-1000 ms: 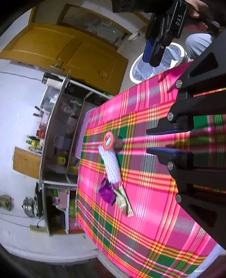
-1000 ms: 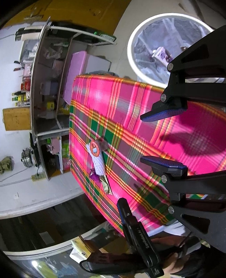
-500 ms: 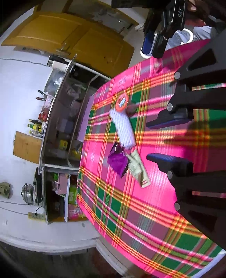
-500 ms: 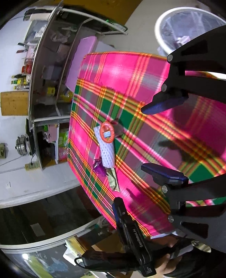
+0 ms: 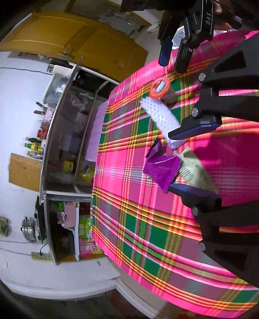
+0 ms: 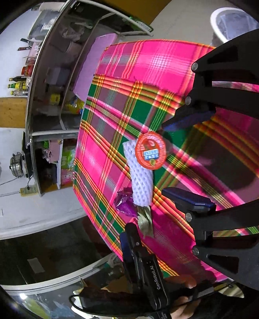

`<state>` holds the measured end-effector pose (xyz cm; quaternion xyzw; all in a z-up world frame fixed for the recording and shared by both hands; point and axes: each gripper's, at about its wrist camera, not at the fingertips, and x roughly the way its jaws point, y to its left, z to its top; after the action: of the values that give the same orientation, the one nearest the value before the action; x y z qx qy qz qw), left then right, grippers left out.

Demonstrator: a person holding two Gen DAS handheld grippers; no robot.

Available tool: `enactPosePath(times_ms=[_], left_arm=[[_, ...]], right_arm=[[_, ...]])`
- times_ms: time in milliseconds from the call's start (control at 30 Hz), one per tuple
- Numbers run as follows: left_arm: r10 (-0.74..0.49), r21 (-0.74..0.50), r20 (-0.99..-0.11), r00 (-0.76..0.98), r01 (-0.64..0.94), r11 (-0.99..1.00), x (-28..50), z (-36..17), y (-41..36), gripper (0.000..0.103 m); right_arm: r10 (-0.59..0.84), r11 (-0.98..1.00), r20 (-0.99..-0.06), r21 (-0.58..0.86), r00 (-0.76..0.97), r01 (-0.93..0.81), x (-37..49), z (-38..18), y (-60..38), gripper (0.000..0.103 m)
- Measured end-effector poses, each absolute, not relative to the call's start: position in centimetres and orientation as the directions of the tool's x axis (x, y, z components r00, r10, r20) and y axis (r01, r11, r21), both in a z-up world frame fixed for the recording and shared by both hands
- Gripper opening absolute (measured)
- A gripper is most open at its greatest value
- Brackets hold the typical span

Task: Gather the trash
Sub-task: 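Grasp the purple wrapper with the left tool while the right tool grasps the red-lidded cup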

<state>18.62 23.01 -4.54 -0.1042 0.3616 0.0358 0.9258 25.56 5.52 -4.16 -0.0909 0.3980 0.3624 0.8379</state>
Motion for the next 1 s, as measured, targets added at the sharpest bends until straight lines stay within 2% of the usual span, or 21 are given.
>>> enactPosePath(times_ms=[567, 667, 733, 800, 1000], left_arm=[[-0.071, -0.155, -0.742, 0.667, -0.068, 0.986, 24.1, -7.1, 23.8, 0.049], [-0.076, -0.158, -0.753, 0.653, -0.068, 0.985, 24.5, -7.7, 23.8, 0.049], [-0.065, -0.144, -0.760, 0.646, -0.070, 0.987, 24.7, -7.9, 23.6, 0.044], [-0.055, -0.131, -0.766, 0.641, -0.072, 0.989, 24.7, -8.1, 23.3, 0.031], [-0.056, -0.138, -0.747, 0.663, -0.073, 0.988, 23.8, -7.5, 23.2, 0.025]], right_arm=[[0.504, 0.739, -0.758, 0.132, 0.413, -0.661, 28.5, -5.9, 7.7, 0.059], [0.503, 0.744, -0.760, 0.139, 0.411, -0.654, 28.8, -6.1, 7.5, 0.047], [0.502, 0.750, -0.759, 0.142, 0.415, -0.647, 28.9, -6.2, 7.4, 0.043], [0.506, 0.751, -0.756, 0.150, 0.415, -0.643, 29.0, -6.2, 7.2, 0.042], [0.524, 0.749, -0.736, 0.160, 0.428, -0.643, 28.2, -5.3, 6.6, 0.042]])
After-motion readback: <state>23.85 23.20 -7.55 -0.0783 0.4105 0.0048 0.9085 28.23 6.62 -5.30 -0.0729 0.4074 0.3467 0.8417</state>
